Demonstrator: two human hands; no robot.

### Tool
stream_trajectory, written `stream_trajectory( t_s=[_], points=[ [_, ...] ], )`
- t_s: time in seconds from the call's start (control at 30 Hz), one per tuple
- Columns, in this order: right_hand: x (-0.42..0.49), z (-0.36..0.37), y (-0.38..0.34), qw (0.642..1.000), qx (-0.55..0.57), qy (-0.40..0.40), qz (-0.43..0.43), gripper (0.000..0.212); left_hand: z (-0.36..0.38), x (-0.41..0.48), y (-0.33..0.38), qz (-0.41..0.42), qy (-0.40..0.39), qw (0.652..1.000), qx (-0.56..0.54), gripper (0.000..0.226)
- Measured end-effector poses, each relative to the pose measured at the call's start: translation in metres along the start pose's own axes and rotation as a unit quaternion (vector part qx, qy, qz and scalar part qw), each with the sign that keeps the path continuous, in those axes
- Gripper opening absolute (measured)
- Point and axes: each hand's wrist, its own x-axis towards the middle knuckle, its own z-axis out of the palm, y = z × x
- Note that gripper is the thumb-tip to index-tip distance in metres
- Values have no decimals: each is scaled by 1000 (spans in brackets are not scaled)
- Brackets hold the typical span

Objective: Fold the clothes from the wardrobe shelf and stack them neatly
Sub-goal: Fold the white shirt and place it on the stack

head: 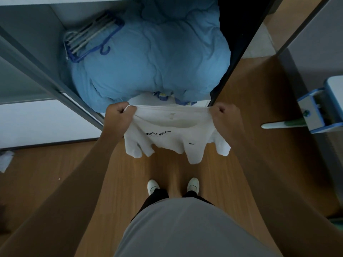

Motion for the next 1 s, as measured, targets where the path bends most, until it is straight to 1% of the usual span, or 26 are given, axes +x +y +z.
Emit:
stream_trajectory(
  t_s=[0.1,0.2,0.3,0.37,0.43,0.5,0.57,0.6,0.67,0.73,0.8,0.9,0.97,1.0],
  points=[
    [-3,-3,1,992,123,-12,32,28,-1,-3,3,19,-42,999,-3,34],
    [-7,-3,2,984,169,-48,36,31,-5,-3,0,30,-70,997,-6,38],
    [-7,3,3,988,136,-69,30,35,-6,0,-8,16,-87,996,20,39],
    [-7,9,-1,989,102,-102,31,32,-6,4,-17,-14,-76,996,52,39],
    [-8,13,-7,985,62,-162,0,27,-9,7,-28,-63,-49,995,67,37],
    [-11,11,-11,969,29,-244,-21,12,-15,8,-37,-95,-28,993,66,35],
    [-12,8,-9,951,8,-306,-37,16,-21,8,-43,-107,-21,992,62,40],
    [-11,6,-7,949,-4,-313,-47,17,-23,7,-45,-108,-23,992,61,44],
    [-9,7,-2,958,-37,-281,-45,18,-25,6,-48,-106,-44,992,53,42],
    [-4,9,4,975,-63,-210,-27,14,-26,4,-47,-89,-92,991,42,42],
    [1,10,12,990,-51,-132,-7,3,-24,1,-42,-63,-157,984,46,43],
    [5,10,18,999,-29,-40,22,22,-20,0,-32,-42,-254,961,98,17],
    [7,9,20,999,-15,-2,30,26,-17,0,-29,-29,-306,942,136,24],
    [7,9,22,999,-13,15,32,26,-14,0,-29,-24,-317,936,153,27]
  ],
)
